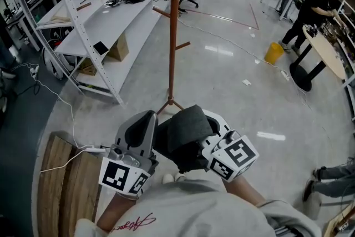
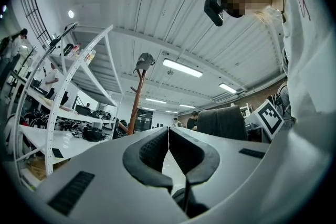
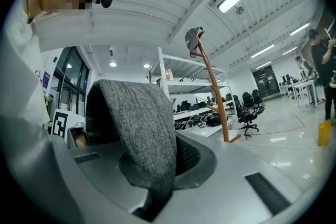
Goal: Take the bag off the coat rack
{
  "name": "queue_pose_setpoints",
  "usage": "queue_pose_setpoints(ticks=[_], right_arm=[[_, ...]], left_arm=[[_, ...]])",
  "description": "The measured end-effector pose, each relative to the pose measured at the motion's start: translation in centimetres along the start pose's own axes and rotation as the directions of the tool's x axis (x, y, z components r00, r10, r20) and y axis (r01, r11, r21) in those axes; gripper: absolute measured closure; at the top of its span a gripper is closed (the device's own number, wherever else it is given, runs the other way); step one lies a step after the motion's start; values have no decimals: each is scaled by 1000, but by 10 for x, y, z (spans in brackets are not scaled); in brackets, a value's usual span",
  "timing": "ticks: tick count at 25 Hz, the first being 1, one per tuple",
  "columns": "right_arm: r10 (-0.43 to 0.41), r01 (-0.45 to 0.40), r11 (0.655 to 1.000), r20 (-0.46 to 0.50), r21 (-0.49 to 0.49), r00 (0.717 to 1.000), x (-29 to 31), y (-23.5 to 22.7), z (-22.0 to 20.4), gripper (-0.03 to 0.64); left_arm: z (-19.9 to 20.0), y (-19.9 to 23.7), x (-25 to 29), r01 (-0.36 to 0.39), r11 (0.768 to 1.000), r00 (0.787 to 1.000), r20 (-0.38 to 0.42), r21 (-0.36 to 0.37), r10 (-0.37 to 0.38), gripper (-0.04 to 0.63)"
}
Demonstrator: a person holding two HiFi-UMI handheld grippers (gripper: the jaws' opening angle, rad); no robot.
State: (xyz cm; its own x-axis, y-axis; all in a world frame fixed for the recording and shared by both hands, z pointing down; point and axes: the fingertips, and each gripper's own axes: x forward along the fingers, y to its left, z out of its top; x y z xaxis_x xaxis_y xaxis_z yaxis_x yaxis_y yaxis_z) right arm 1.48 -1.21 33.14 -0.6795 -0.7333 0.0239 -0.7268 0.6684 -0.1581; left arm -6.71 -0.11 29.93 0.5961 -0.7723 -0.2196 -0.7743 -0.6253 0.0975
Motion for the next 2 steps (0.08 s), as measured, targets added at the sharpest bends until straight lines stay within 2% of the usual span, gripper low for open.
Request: queue_pose_setpoints(ticks=[2], right_arm=[[-1, 1, 1000, -1, 0, 1000, -1, 0, 0, 594]], left_arm=[[0, -1, 0, 2, 1000, 1000, 1, 0, -2, 575]])
